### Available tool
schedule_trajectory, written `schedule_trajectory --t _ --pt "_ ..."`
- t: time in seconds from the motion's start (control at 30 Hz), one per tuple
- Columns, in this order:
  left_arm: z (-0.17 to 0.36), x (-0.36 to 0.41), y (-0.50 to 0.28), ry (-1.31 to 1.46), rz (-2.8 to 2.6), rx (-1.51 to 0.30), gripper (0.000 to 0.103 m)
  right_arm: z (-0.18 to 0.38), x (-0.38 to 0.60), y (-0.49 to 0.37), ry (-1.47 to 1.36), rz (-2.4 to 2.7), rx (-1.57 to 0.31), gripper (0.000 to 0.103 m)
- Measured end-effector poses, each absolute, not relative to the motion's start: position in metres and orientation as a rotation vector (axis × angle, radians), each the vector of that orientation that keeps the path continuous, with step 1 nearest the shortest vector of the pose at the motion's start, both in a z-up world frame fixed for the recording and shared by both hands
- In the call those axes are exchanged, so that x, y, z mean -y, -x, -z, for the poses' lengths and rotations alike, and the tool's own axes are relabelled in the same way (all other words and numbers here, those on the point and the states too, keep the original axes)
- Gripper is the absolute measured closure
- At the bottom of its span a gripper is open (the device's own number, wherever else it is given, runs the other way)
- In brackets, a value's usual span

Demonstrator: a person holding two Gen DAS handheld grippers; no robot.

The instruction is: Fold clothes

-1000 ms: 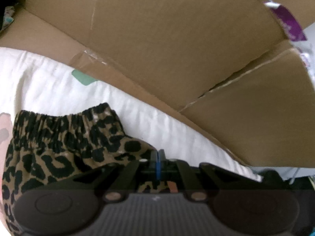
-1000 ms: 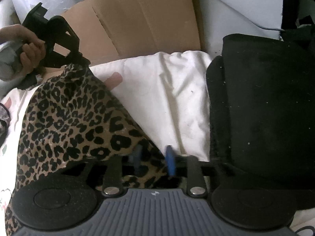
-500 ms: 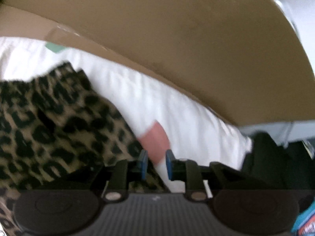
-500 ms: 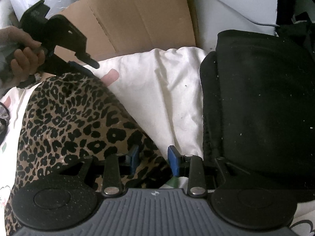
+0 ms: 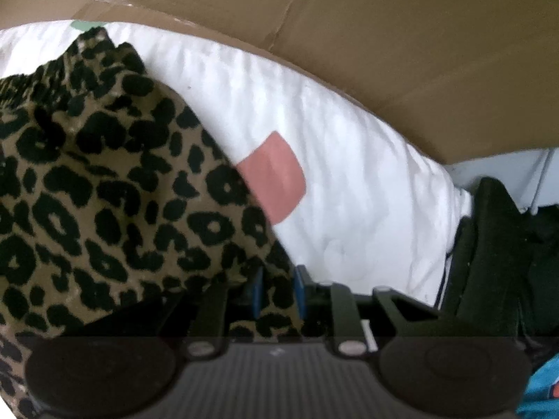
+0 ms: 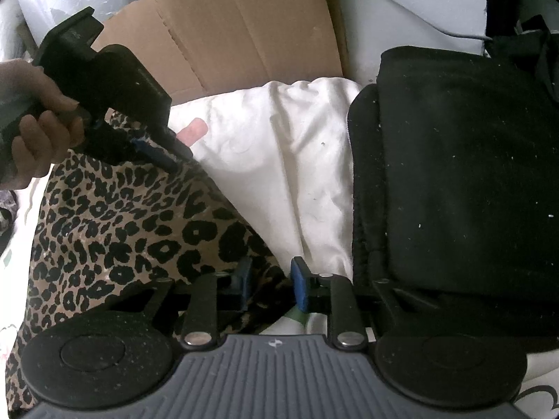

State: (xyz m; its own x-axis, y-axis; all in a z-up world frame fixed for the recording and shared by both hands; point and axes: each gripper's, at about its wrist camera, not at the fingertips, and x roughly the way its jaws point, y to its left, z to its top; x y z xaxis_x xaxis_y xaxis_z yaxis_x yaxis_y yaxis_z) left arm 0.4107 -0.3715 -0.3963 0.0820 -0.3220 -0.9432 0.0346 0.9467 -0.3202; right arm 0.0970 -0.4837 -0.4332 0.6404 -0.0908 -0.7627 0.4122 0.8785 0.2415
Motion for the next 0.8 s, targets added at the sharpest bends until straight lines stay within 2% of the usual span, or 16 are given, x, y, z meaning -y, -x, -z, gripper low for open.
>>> schedule_trajectory --t 0.23,0.3,0.37,0.5,0.8 --pt "0.403 0.376 -0.412 0.203 0.243 -1.464 0.086 0.433 0.481 -0.094 -0.412 0.299 -0.823 0.076" --pt "0.405 0.377 -0.413 0.201 0.235 -1.463 0.1 0.433 0.48 -0.093 -0.404 0.298 -0.822 0.075" --pt "0.403 0.375 -0.414 0.221 0.234 -1.463 0.102 0.432 0.479 -0.092 -0.406 0.299 -0.819 0.077" --pt "0.394 0.376 -0.413 0.215 0.262 -1.438 0.103 0.431 0.482 -0.091 -0.449 0.284 -0.827 0.093" --pt "0.402 0.38 -0.417 0.248 0.309 -1.419 0.103 0.429 0.479 -0.087 -0.434 0.296 -0.84 0.098"
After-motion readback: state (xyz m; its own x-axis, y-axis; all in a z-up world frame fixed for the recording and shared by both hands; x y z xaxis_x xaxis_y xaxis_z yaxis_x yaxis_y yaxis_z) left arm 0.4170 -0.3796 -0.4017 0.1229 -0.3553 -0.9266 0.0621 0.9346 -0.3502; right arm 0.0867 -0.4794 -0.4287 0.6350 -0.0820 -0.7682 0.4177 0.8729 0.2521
